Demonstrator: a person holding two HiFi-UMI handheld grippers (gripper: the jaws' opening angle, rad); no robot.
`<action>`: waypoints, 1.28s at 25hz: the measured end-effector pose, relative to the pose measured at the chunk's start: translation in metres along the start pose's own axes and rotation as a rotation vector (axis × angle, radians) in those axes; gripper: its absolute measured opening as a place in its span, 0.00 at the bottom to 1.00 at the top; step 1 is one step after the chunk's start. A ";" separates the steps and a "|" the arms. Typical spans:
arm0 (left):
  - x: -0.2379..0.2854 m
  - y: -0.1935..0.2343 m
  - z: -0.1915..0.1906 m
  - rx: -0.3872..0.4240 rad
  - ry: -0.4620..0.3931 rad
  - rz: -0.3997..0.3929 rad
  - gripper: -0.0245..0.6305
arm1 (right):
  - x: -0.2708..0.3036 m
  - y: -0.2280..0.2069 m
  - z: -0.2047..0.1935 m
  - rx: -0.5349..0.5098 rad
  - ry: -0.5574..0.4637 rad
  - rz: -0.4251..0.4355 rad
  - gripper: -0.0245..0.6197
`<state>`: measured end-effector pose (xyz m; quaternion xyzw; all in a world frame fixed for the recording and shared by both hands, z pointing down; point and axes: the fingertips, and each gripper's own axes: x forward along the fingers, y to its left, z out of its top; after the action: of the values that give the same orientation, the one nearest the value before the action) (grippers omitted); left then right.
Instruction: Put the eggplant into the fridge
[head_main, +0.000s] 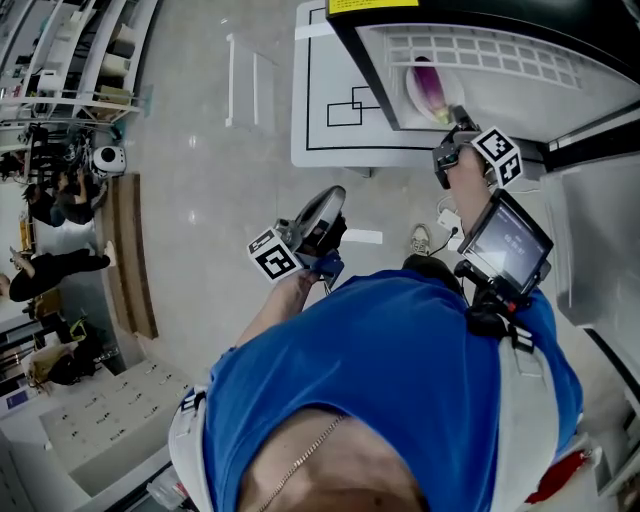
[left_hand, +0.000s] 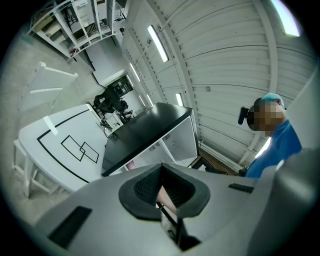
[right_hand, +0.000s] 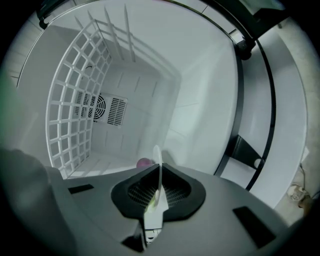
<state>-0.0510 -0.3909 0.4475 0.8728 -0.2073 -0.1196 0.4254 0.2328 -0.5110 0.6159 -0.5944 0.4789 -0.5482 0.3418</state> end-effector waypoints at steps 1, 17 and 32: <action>0.000 0.001 0.000 -0.002 0.000 0.001 0.05 | 0.003 -0.001 0.000 0.001 -0.002 -0.005 0.06; 0.000 0.003 0.002 0.000 -0.017 0.014 0.05 | 0.020 -0.010 -0.002 -0.034 -0.011 -0.061 0.06; 0.000 0.004 0.003 -0.003 -0.027 0.009 0.05 | 0.027 -0.008 -0.007 -0.232 0.050 -0.111 0.11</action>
<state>-0.0535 -0.3946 0.4488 0.8694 -0.2168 -0.1296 0.4246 0.2259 -0.5334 0.6335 -0.6417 0.5138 -0.5218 0.2280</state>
